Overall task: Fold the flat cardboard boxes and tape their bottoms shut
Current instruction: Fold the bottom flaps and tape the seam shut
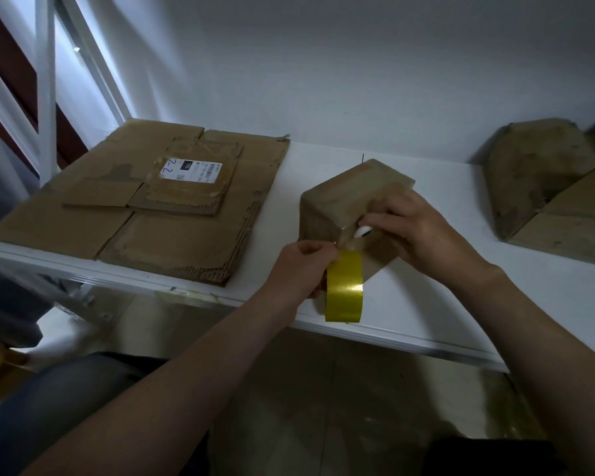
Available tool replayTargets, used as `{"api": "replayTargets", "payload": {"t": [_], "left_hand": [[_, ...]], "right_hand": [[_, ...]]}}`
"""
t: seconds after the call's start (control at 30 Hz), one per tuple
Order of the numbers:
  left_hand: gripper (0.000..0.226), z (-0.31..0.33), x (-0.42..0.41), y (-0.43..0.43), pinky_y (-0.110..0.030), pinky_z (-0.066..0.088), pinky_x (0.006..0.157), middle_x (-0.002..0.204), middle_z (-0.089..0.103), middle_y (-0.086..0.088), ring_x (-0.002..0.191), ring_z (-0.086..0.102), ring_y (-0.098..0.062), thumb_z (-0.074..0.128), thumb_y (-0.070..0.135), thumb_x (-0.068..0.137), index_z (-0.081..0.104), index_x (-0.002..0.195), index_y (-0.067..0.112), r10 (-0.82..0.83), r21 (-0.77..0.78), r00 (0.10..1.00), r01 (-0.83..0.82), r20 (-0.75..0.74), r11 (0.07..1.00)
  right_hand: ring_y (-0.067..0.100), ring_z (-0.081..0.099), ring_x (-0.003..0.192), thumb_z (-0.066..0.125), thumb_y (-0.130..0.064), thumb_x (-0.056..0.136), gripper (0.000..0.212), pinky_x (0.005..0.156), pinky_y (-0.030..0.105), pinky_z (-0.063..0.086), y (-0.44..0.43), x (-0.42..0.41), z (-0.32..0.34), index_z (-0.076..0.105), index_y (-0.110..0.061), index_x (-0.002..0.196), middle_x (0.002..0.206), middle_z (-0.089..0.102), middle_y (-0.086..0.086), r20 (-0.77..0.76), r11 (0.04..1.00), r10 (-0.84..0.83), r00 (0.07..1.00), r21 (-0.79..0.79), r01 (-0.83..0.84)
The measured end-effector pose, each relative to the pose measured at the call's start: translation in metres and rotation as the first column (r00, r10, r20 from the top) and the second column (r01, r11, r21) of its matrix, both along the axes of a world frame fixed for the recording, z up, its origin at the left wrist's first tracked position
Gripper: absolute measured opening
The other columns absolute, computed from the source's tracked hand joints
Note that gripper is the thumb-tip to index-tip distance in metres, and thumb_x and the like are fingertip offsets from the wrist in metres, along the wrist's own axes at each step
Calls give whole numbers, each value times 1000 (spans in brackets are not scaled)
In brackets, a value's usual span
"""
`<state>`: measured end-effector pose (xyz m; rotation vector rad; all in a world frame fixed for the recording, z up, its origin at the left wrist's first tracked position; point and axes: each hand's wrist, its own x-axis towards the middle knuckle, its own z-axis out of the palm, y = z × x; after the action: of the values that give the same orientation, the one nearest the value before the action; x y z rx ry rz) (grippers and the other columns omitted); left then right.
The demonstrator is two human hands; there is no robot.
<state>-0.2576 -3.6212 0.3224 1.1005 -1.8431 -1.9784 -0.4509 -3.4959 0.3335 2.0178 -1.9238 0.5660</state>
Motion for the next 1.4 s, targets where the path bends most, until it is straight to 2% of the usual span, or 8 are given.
{"api": "replayTargets", "payload": {"t": [0.13,0.27,0.43,0.6,0.77,1.07,1.2,1.4], "left_hand": [[20,-1,2,2,-33,56,69,103,67,-6,88,66,-22,67,25,90,67,110,25,-26,23,1000,26,16,999],[32,-2,4,4,-27,50,59,100,66,-7,77,64,-18,70,23,89,63,120,23,-30,35,1000,30,1,999],[38,-5,7,11,-29,49,57,95,65,-12,68,62,-18,72,17,87,60,122,18,-10,81,999,13,-37,997],[33,-3,10,10,-28,49,56,93,65,-7,64,63,-15,71,16,89,63,121,20,-32,82,999,35,-43,996],[33,-3,13,11,-28,48,55,89,65,-8,60,62,-15,71,15,88,61,119,19,-19,113,999,24,-47,993],[38,-3,18,17,-25,48,52,97,64,-11,63,64,-17,71,15,89,61,125,16,-14,127,999,18,-35,992],[32,0,22,13,-27,49,54,93,64,-8,69,63,-18,67,16,91,62,123,15,-15,136,1000,18,-21,991],[30,1,25,15,-27,50,56,96,63,-7,69,63,-17,67,17,91,60,121,18,-71,103,997,70,3,992]], "right_hand": [[31,54,88,61,-1,98,23,77,42,46,20,-10,1,73,-10,114,105,63,10,48,993,-78,996,-86,82],[16,55,93,64,-5,97,21,84,25,43,21,9,7,73,-8,115,104,63,9,129,991,9,992,-134,8],[25,60,91,66,-9,96,22,74,39,50,10,29,5,74,-7,116,101,63,9,106,995,78,991,-75,-70],[12,50,85,70,-6,93,26,69,35,49,20,14,-5,74,-13,118,95,58,5,109,999,39,993,12,-40],[18,59,84,68,-5,90,24,68,38,51,28,20,1,75,-13,112,97,61,3,259,999,20,966,-51,-7],[25,61,87,65,-9,92,24,71,41,51,8,35,-10,75,-9,114,98,62,8,164,995,90,982,26,-96],[22,62,85,62,-17,92,22,68,40,52,20,12,-14,78,-14,106,98,62,5,156,992,68,985,93,-83],[15,62,84,74,-3,83,26,72,28,50,30,11,-9,77,-19,103,96,64,-3,349,999,-10,937,46,-6]]}}
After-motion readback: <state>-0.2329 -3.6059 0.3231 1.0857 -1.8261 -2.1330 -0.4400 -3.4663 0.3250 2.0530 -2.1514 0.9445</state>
